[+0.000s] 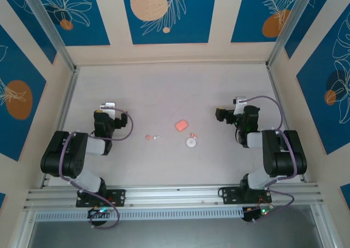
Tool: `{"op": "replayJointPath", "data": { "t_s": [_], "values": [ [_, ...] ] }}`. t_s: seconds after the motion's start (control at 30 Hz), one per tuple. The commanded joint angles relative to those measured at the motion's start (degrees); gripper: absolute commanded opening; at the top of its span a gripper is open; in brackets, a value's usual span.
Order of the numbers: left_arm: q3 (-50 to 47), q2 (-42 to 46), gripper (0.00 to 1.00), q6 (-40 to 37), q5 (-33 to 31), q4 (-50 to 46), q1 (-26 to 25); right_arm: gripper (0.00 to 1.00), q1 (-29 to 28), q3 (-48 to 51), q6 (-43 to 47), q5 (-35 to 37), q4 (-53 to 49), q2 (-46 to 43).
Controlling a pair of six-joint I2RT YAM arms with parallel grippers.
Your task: Insert the wireless bluetooth earbuds into the charging case
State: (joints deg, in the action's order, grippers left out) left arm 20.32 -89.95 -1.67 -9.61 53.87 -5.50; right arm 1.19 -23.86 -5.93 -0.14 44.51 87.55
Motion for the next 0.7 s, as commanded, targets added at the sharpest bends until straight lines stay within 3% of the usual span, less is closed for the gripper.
{"op": "replayJointPath", "data": {
  "t_s": [0.0, 0.53, 0.67],
  "values": [
    [1.0, 0.7, 1.0, -0.7, 1.3, -0.2, 0.3, 0.99, 0.0, -0.4, 0.5, 0.5, 1.0, -0.4],
    [1.0, 0.7, 1.0, -0.6, 1.6, -0.3, 0.5, 0.99, 0.0, -0.2, 0.7, 0.3, 1.0, -0.8],
    [0.8, 0.9, 1.0, -0.8, 1.0, 0.2, 0.3, 0.99, -1.3, -3.0, 1.4, 2.0, -8.0, -5.2]
  ]
}}
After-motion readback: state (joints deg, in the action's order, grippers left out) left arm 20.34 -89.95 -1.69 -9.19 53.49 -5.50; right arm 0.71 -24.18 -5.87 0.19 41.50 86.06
